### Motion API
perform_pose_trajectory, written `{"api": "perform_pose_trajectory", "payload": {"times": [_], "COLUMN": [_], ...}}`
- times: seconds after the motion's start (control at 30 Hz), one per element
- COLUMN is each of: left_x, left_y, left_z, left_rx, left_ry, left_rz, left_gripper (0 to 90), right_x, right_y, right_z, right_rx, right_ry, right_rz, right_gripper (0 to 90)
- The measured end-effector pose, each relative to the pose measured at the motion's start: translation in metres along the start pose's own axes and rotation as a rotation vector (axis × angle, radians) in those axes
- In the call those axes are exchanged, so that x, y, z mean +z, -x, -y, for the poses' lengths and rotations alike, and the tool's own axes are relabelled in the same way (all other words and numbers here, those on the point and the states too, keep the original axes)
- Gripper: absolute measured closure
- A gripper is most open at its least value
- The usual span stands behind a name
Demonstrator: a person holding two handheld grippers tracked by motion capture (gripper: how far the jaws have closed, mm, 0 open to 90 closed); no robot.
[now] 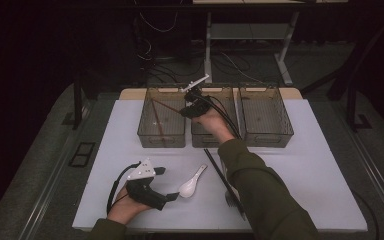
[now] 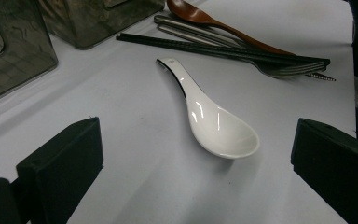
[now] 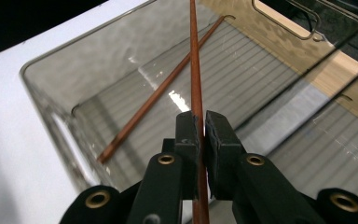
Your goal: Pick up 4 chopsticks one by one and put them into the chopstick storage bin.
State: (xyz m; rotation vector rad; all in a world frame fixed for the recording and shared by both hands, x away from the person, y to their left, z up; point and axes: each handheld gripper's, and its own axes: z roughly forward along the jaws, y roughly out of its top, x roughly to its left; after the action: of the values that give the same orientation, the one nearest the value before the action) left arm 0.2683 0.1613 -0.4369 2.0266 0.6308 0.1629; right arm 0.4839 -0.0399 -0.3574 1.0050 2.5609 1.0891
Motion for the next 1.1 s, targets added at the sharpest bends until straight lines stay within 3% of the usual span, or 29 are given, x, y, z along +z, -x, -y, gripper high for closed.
{"api": "perform_pose_trajectory", "payload": {"times": [0.33, 0.57, 0.8, 1.1], "left_x": [-0.001, -0.001, 0.0, 0.0], "left_y": [0.0, -0.001, -0.001, -0.001], "left_z": [-0.001, 0.0, -0.001, -0.001], "left_rx": [0.003, 0.004, 0.005, 0.0], "left_ry": [0.003, 0.005, 0.004, 0.003], "left_rz": [0.003, 0.007, 0.006, 0.011], "left_gripper": [1.4, 1.4, 1.4, 1.4], "right_x": [0.033, 0.043, 0.038, 0.015], "right_y": [-0.006, -0.009, -0.009, -0.004], "right_z": [-0.019, -0.027, -0.026, -0.015], "right_rx": [0.047, 0.064, 0.055, 0.047], "right_ry": [-0.038, -0.032, -0.035, 0.015], "right_rz": [0.058, 0.068, 0.044, 0.0], "right_gripper": [83.7, 82.8, 61.6, 40.9]}}
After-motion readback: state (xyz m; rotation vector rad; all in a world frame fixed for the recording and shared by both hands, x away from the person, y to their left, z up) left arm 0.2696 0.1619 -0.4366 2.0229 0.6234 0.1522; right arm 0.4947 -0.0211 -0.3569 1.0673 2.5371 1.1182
